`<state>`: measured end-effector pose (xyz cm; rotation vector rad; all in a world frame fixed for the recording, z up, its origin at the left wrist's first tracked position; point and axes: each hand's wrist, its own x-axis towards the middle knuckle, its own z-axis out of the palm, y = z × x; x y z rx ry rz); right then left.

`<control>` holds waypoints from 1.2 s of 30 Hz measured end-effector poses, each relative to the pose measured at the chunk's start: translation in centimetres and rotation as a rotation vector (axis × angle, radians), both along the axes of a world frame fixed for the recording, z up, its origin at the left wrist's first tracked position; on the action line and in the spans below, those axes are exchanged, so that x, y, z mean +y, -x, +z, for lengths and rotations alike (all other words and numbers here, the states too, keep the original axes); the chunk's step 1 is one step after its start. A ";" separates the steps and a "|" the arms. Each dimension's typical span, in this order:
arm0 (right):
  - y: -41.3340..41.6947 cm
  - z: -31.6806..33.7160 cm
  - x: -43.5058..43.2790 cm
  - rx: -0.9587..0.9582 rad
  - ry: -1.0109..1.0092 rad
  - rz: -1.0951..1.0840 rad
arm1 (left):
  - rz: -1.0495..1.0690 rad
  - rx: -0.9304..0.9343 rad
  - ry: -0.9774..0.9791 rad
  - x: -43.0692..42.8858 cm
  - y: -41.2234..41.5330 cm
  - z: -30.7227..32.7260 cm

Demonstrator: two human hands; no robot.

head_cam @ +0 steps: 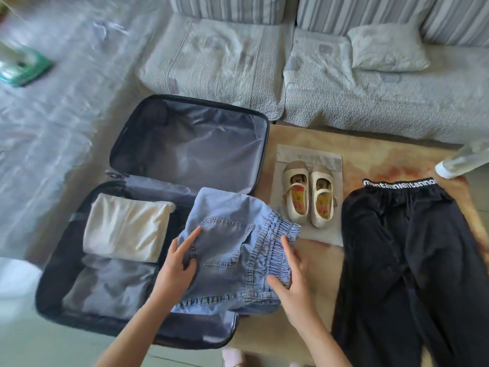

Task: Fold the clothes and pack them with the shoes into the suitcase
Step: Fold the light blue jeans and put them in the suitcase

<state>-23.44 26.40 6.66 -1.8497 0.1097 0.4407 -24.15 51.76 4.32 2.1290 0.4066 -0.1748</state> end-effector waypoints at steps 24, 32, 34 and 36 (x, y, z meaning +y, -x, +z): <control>0.8 -10.1 14.1 -0.130 0.474 0.097 | 0.027 0.048 -0.350 8.0 0.8 -10.5; -2.1 -10.0 14.5 -0.308 0.898 0.543 | -0.434 -0.114 -0.568 6.6 0.4 -11.1; -3.8 -10.9 14.3 -0.233 0.931 0.644 | -0.507 -0.020 -0.573 7.3 -0.3 -12.3; -4.7 -11.5 14.3 -0.132 0.903 0.733 | -0.536 0.022 -0.618 7.8 -0.5 -13.3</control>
